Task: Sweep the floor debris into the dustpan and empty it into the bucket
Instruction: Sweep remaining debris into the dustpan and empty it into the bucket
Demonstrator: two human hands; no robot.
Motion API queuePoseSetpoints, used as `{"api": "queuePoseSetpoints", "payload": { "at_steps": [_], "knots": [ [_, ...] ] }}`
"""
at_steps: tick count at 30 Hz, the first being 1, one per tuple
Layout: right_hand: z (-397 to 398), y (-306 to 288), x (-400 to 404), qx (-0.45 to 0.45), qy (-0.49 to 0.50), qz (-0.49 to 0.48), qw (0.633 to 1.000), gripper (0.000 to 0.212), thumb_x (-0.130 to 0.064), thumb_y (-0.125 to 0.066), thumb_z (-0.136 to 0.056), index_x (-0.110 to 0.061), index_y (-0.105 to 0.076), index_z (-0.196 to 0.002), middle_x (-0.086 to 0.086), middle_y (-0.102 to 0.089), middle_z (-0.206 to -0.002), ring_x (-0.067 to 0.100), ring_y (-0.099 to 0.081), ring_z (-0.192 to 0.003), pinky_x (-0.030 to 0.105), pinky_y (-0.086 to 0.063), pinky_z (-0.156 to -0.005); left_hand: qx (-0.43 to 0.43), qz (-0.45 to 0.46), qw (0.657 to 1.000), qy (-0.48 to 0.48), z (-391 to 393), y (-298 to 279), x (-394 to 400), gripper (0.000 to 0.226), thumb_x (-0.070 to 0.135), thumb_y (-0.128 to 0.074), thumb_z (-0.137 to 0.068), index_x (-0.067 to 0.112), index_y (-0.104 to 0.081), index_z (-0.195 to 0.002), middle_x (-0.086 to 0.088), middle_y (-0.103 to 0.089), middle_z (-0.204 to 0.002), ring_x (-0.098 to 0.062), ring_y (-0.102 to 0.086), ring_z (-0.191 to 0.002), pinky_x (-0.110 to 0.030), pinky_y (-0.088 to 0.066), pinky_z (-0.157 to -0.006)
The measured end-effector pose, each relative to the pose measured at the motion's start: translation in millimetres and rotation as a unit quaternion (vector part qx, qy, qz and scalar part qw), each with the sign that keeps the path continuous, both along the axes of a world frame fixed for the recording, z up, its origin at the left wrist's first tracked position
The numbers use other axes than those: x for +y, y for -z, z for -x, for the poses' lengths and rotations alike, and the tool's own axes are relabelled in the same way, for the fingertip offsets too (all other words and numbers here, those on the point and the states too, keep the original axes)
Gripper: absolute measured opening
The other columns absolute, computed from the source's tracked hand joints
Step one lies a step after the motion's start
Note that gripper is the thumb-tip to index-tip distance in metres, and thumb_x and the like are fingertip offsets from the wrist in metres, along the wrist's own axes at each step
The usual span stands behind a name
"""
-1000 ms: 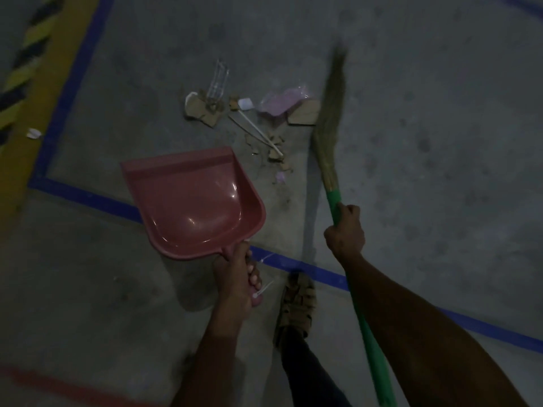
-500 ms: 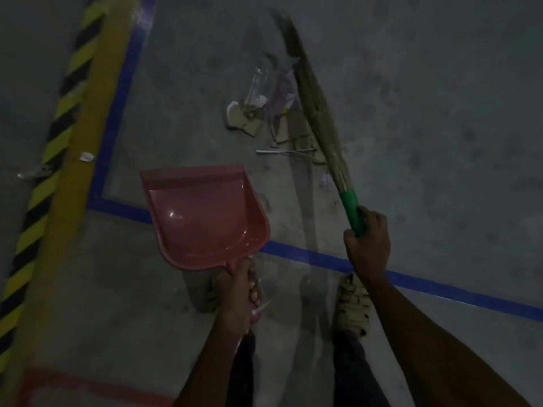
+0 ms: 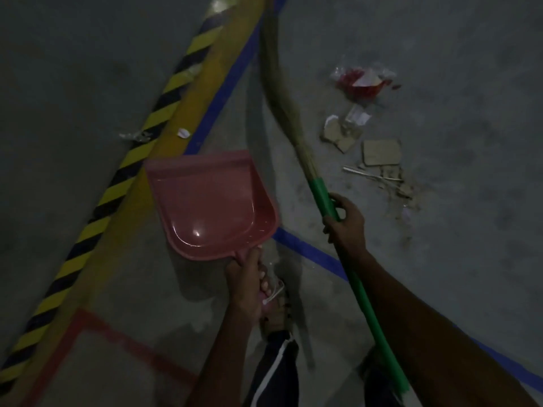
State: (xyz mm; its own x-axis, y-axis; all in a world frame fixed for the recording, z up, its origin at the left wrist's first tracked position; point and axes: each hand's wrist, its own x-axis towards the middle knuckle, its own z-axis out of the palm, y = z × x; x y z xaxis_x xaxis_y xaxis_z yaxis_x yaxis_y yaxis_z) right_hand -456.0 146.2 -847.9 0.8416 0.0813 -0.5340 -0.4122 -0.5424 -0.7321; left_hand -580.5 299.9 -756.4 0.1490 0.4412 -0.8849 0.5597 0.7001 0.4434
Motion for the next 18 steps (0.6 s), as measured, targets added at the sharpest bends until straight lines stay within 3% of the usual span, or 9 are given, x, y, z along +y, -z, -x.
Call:
{"api": "queuePoseSetpoints", "payload": {
  "at_steps": [3, 7, 12, 18],
  "knots": [
    [-6, -2, 54, 0.069, -0.058, -0.030, 0.995, 0.056, -0.004, -0.062, -0.084, -0.013, -0.054, -0.138, 0.010, -0.058, -0.122, 0.023, -0.064, -0.057, 0.034, -0.050, -0.044, 0.015, -0.007, 0.999, -0.051, 20, -1, 22, 0.028, 0.013, -0.057, -0.096, 0.011, -0.044, -0.072, -0.001, -0.033, -0.046, -0.012, -0.030, -0.029, -0.014, -0.026, -0.037],
    [-10, 0, 119, 0.093, -0.178, -0.045, 0.979, 0.053, -0.005, -0.060, -0.087, -0.016, -0.054, -0.139, 0.007, -0.058, -0.125, 0.025, -0.067, -0.061, 0.034, -0.053, -0.046, 0.043, -0.011, 0.994, -0.102, 52, 2, 43, 0.041, 0.017, -0.058, -0.096, 0.015, -0.039, -0.060, -0.001, -0.032, -0.044, -0.012, -0.029, -0.028, -0.012, -0.027, -0.039],
    [-6, -1, 194, 0.101, -0.285, -0.045, 0.952, 0.058, -0.002, -0.059, -0.089, -0.013, -0.049, -0.144, 0.007, -0.057, -0.126, 0.021, -0.063, -0.057, 0.028, -0.052, -0.043, 0.071, -0.002, 0.987, -0.147, 88, 8, 58, 0.039, 0.018, -0.061, -0.094, 0.013, -0.041, -0.061, -0.004, -0.033, -0.046, -0.015, -0.030, -0.029, -0.015, -0.028, -0.039],
    [4, 5, 253, 0.158, -0.347, 0.008, 0.924, 0.051, -0.006, -0.053, -0.093, -0.007, -0.046, -0.144, 0.019, -0.061, -0.112, 0.026, -0.065, -0.062, 0.031, -0.054, -0.043, 0.066, -0.017, 0.983, -0.171, 109, 12, 63, 0.029, 0.015, -0.062, -0.093, 0.009, -0.048, -0.068, -0.002, -0.036, -0.044, -0.014, -0.032, -0.029, -0.017, -0.027, -0.041]
  ]
}}
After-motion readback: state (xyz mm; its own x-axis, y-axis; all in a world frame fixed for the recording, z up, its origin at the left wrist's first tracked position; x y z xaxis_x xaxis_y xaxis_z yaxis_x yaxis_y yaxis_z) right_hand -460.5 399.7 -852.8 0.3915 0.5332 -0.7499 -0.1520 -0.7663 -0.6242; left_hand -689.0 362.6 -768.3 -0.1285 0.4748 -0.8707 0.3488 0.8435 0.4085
